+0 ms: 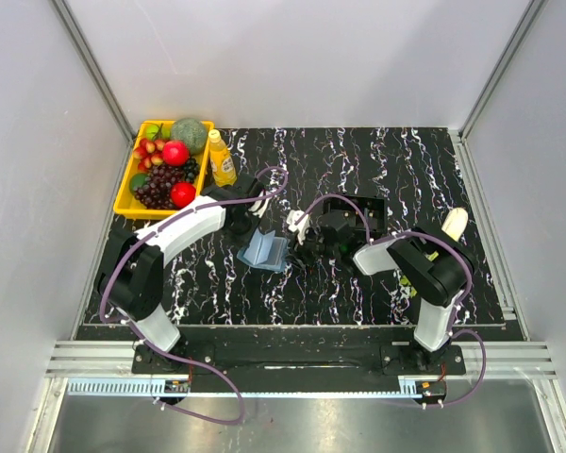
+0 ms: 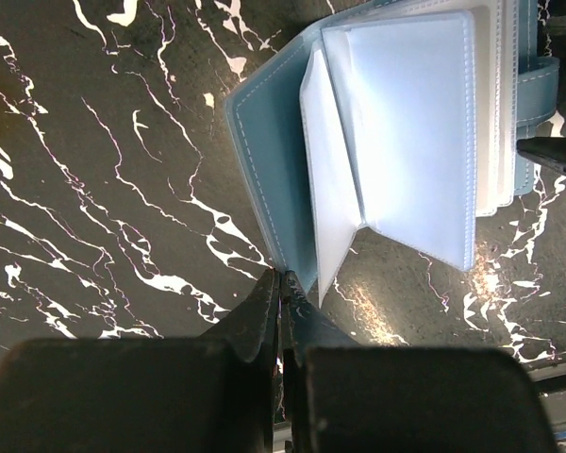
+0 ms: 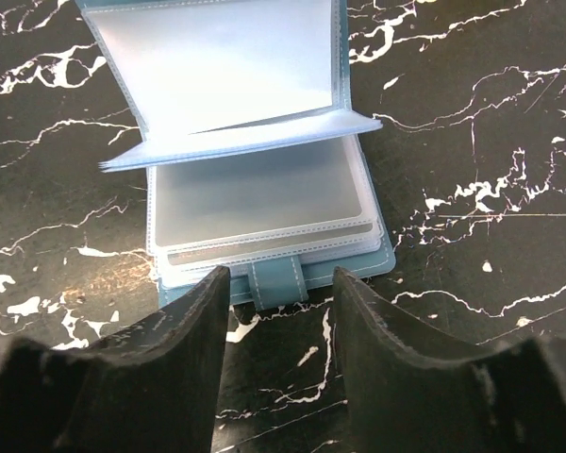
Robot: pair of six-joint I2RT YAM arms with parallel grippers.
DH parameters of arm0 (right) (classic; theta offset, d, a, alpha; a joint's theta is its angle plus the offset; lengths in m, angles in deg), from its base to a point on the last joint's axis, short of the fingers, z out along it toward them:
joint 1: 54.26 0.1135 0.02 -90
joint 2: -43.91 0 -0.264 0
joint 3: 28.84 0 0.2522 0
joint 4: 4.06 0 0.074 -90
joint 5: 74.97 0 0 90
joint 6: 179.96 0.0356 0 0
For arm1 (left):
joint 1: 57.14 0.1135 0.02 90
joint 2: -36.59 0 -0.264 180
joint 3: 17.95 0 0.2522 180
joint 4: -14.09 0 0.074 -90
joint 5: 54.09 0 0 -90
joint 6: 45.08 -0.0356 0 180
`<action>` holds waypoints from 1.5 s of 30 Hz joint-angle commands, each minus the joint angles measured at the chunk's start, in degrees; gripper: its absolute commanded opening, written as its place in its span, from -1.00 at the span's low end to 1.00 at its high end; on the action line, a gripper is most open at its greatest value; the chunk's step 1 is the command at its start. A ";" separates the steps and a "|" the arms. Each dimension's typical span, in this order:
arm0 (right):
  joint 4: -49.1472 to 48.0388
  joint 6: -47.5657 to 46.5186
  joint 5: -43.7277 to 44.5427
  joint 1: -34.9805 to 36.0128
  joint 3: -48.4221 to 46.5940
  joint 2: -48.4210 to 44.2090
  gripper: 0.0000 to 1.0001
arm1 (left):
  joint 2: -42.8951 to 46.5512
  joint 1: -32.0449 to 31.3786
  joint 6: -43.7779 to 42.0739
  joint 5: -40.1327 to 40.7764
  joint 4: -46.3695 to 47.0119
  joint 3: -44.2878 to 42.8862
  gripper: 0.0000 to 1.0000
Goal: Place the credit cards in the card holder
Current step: Close the card holder at the center of the board.
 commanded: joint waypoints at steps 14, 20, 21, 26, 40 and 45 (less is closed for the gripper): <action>-1.30 -10.39 -0.60 2.44 -1.33 2.01 -0.07 | 1.90 0.77 -0.28 0.51 2.13 0.46 -1.00; -0.87 -11.80 -1.38 2.53 -1.33 1.32 -0.39 | 1.64 0.68 -0.20 0.07 2.40 0.63 -1.00; -0.96 -11.54 -1.90 2.53 -1.07 0.88 -0.49 | 1.46 0.68 -0.02 0.24 2.40 0.46 -1.00; -8.58 -8.12 1.77 2.53 3.49 -1.84 -0.74 | 1.55 0.68 1.38 3.58 2.57 0.89 -1.00; -45.09 11.92 8.29 2.53 15.73 -1.05 -0.82 | -0.55 1.82 7.27 11.23 1.61 0.98 -1.00; -43.05 10.09 8.98 3.05 16.77 -3.95 -0.83 | -0.04 2.00 7.10 9.57 2.39 1.16 -1.00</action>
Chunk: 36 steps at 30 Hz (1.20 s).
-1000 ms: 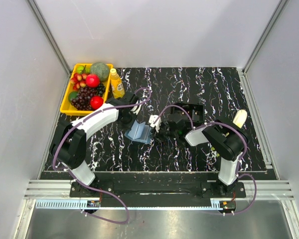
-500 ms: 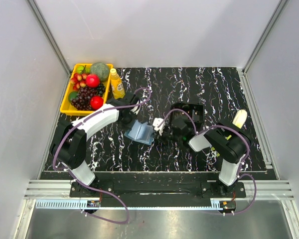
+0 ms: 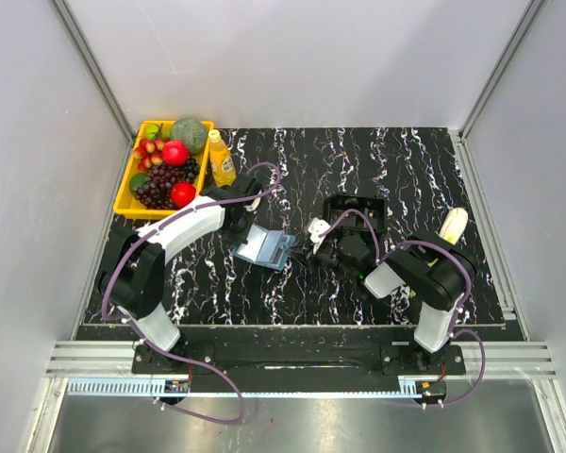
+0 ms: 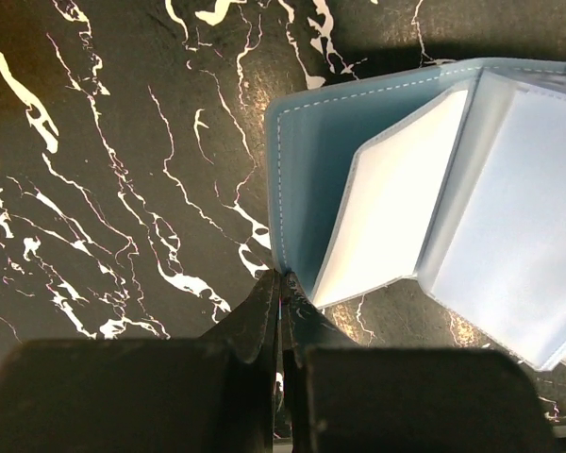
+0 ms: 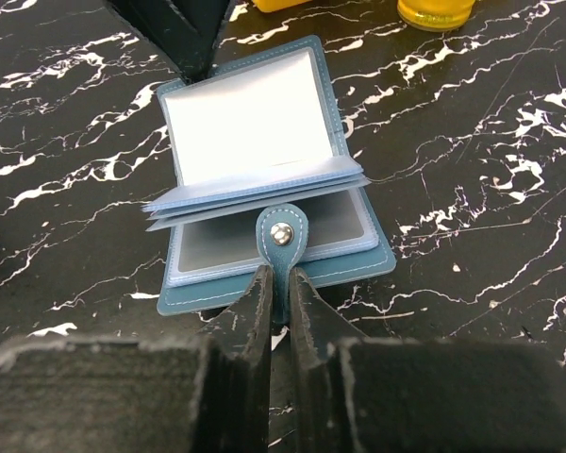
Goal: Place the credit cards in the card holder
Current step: Close the card holder at the center of the board.
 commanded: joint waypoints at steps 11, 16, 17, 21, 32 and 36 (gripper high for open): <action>-16.68 4.20 2.75 1.02 2.45 -3.54 -0.76 | 0.38 1.61 3.07 0.96 -0.01 -0.95 -1.00; -16.41 3.41 2.66 1.37 2.54 -7.41 -0.70 | 0.91 1.70 2.80 -1.15 0.26 -1.03 -1.00; -16.06 3.93 2.66 1.29 2.45 -8.46 -0.70 | 0.65 1.70 3.06 -1.67 -0.27 -1.56 -1.00; -8.44 4.03 -0.67 1.29 -0.01 -11.89 -0.70 | 1.52 1.61 3.51 -7.82 0.17 -2.53 -0.91; -0.50 -0.28 2.57 1.29 0.07 -10.32 -0.70 | 8.02 1.70 8.78 -21.53 10.44 2.56 -0.89; -3.31 0.51 2.30 1.37 0.95 -7.16 -0.69 | 8.56 1.61 9.83 -24.51 13.08 4.85 -0.93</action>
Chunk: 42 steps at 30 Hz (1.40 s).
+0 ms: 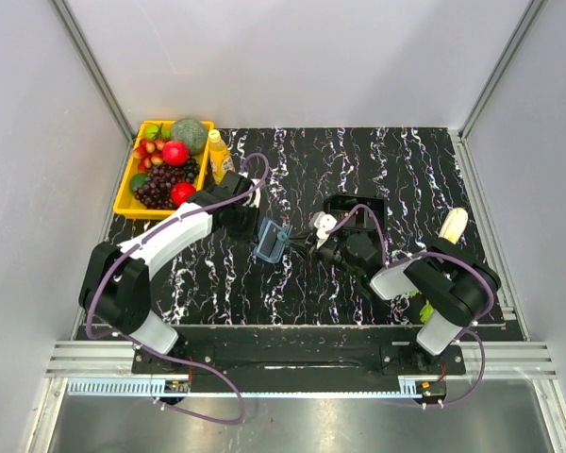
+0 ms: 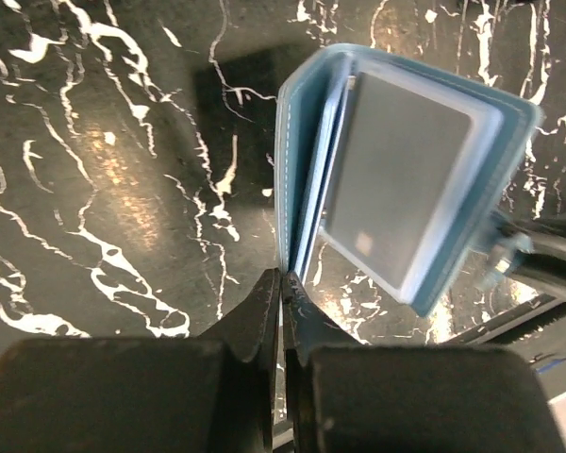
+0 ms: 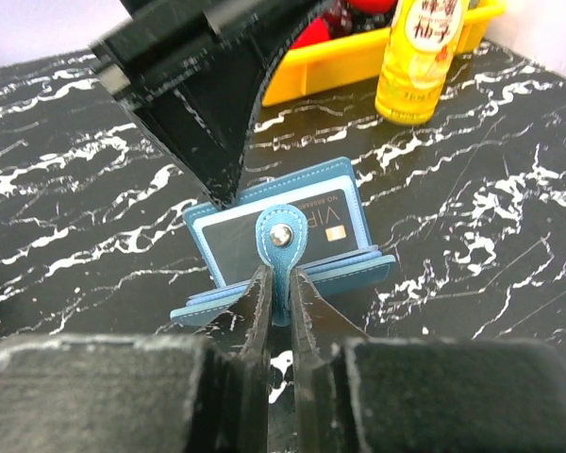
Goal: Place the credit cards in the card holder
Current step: Close the card holder at the center of the board.
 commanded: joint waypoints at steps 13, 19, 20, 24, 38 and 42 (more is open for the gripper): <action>-11.84 3.37 3.72 0.43 2.73 7.80 -0.61 | -1.42 -2.86 6.40 -17.33 13.50 3.97 -0.90; -15.88 3.55 6.79 0.61 4.93 9.21 -0.60 | -3.71 -5.33 7.01 -14.27 13.23 4.23 -0.71; -15.88 3.55 6.97 0.52 5.28 9.04 -0.60 | -3.80 -5.33 7.02 -14.51 13.58 4.58 -0.59; -17.02 3.64 9.25 0.52 5.98 9.56 -0.59 | -4.33 -5.33 8.15 -13.11 14.72 5.81 -0.50; -17.46 1.00 15.05 0.88 7.04 5.00 -0.53 | -7.05 -6.82 13.26 -14.26 20.71 8.01 -0.37; -17.55 0.74 16.90 0.88 7.21 4.73 -0.52 | -7.67 -6.73 15.62 -11.18 22.54 10.29 -0.38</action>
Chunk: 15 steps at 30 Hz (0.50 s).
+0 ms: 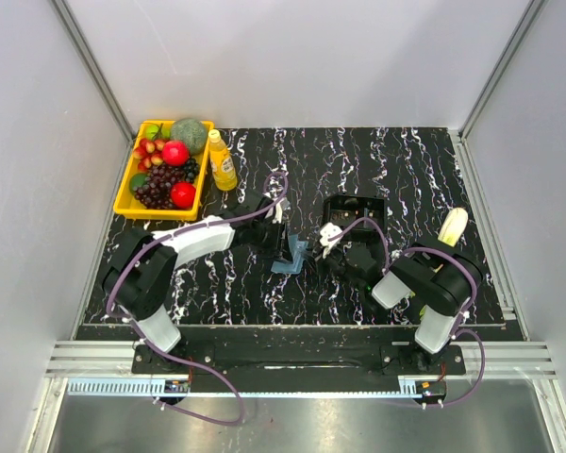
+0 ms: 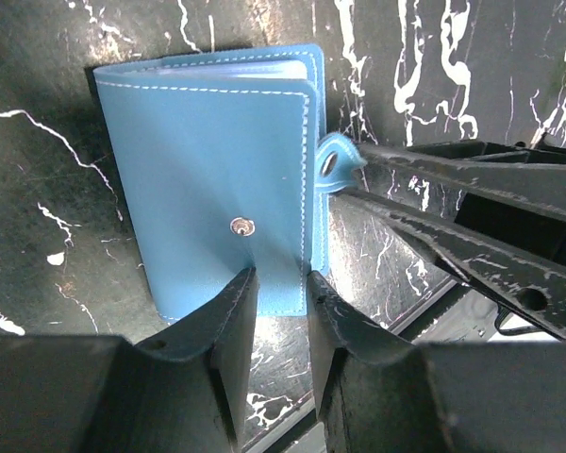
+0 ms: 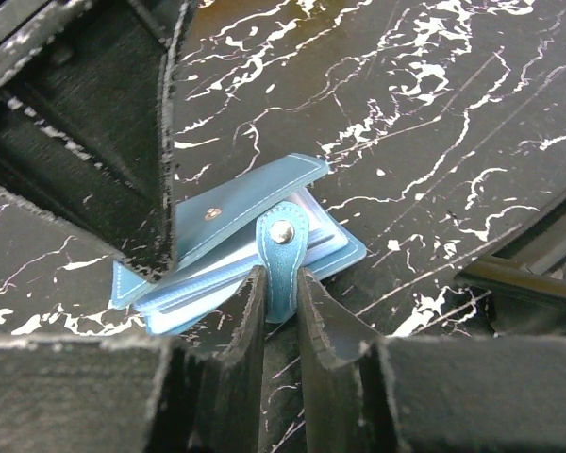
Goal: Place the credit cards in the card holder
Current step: Close the card holder at the center of the board.
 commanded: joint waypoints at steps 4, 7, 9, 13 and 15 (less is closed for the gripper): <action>-15.47 -1.25 4.40 0.48 0.38 -2.64 -0.50 | -1.05 -0.33 5.48 2.64 6.61 4.51 -0.38; -15.39 -1.69 3.45 0.39 0.29 -2.99 -0.49 | -1.84 -0.86 6.01 3.96 7.31 5.04 -0.39; -15.39 -1.35 2.12 0.48 0.02 -2.64 -0.48 | -2.01 -1.21 5.83 3.52 7.41 4.96 -0.40; -15.47 0.41 7.38 0.83 0.72 -2.81 -0.53 | -3.07 -1.47 6.62 4.83 7.49 4.43 -0.42; -15.39 -0.02 8.27 0.75 0.90 -3.34 -0.51 | -3.59 -1.47 7.59 5.98 7.49 4.34 -0.44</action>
